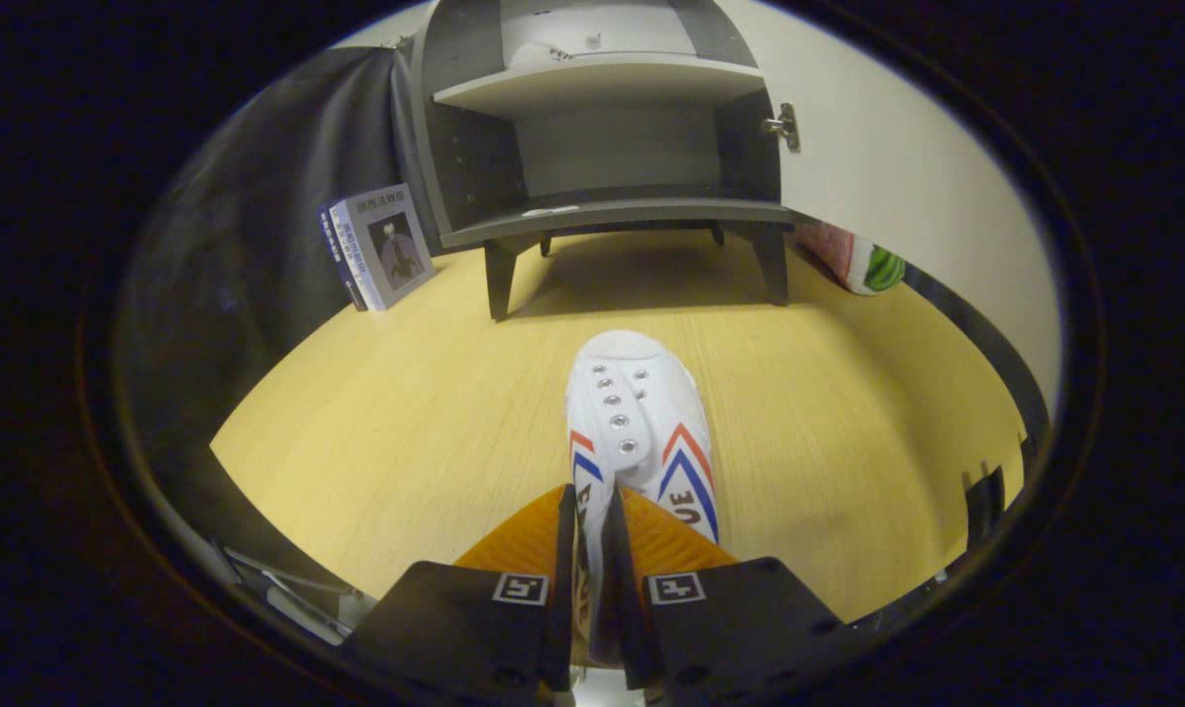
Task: Open the shoe cabinet door, grab the shoes and put them into the shoe cabinet, then close the shoe cabinet door.
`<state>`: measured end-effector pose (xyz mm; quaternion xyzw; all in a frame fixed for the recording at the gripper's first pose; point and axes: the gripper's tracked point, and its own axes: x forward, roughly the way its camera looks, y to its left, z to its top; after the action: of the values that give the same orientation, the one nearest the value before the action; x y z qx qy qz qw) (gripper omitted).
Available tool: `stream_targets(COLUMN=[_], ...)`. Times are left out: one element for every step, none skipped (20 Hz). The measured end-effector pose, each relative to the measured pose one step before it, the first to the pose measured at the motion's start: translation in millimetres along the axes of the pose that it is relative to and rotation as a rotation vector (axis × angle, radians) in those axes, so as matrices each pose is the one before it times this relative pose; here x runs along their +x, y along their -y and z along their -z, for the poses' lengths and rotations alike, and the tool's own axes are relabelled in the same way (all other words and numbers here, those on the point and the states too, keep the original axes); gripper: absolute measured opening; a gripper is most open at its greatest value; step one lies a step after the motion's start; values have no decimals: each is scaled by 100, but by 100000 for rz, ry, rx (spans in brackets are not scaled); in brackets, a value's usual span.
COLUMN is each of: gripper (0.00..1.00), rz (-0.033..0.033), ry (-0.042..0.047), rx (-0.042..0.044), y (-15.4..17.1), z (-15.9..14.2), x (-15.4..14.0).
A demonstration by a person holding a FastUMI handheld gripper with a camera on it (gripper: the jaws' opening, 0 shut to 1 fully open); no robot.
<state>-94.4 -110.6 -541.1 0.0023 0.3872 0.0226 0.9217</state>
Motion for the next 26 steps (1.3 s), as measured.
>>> stream_targets(gripper=[23, 24, 24, 24, 24, 24, 16, 15, 5, 5, 4, 3, 3, 3, 3, 3, 3, 3, 3, 3, 3, 3, 3, 3, 3, 3], rz=[880, 582, 739, 911, 887, 644, -900, 552, -280, 485, 339, 690, 1420, 1104, 420, 74, 560, 622, 276, 290, 698, 741, 965, 1258, 1442, 1501], ry=[2664, 1527, 2128, 2433, 1308, 756, -807, -775, -867, -100, 583, 1528, 1968, 1284, 626, 618, 901, 1511, 1686, 1265, 1654, 1862, 2147, 2179, 2511, 2974], rx=[-245, -1050, -2095, -2521, -2441, -2309, -2019, -738, 719, 1546, 1043, 605, -336, 248, 1167, 1148, 214, -72, -134, -451, -322, 144, 199, 280, 453, 715], y=[-7, -129, -70, 12, -86, -186, -179, 131, -240, -159, 78, 170, 179, 163, 25, -129, -64, -44, -239, -202, -184, -116, -123, -59, -24, 7], z=[-457, -54, -79, -178, -185, 276, -83, -94, -49, -543, -574, -1108, -1359, -788, -811, -861, -997, -1167, -1443, -1386, -1690, -1616, -1871, -1926, -2035, -2227], x=[361, 394, 90, 56, -110, 445, -183, -848, 374, 313, -121, -36, 29, -229, -213, -184, -366, -498, -482, -429, -541, -400, -466, -473, -459, -410])
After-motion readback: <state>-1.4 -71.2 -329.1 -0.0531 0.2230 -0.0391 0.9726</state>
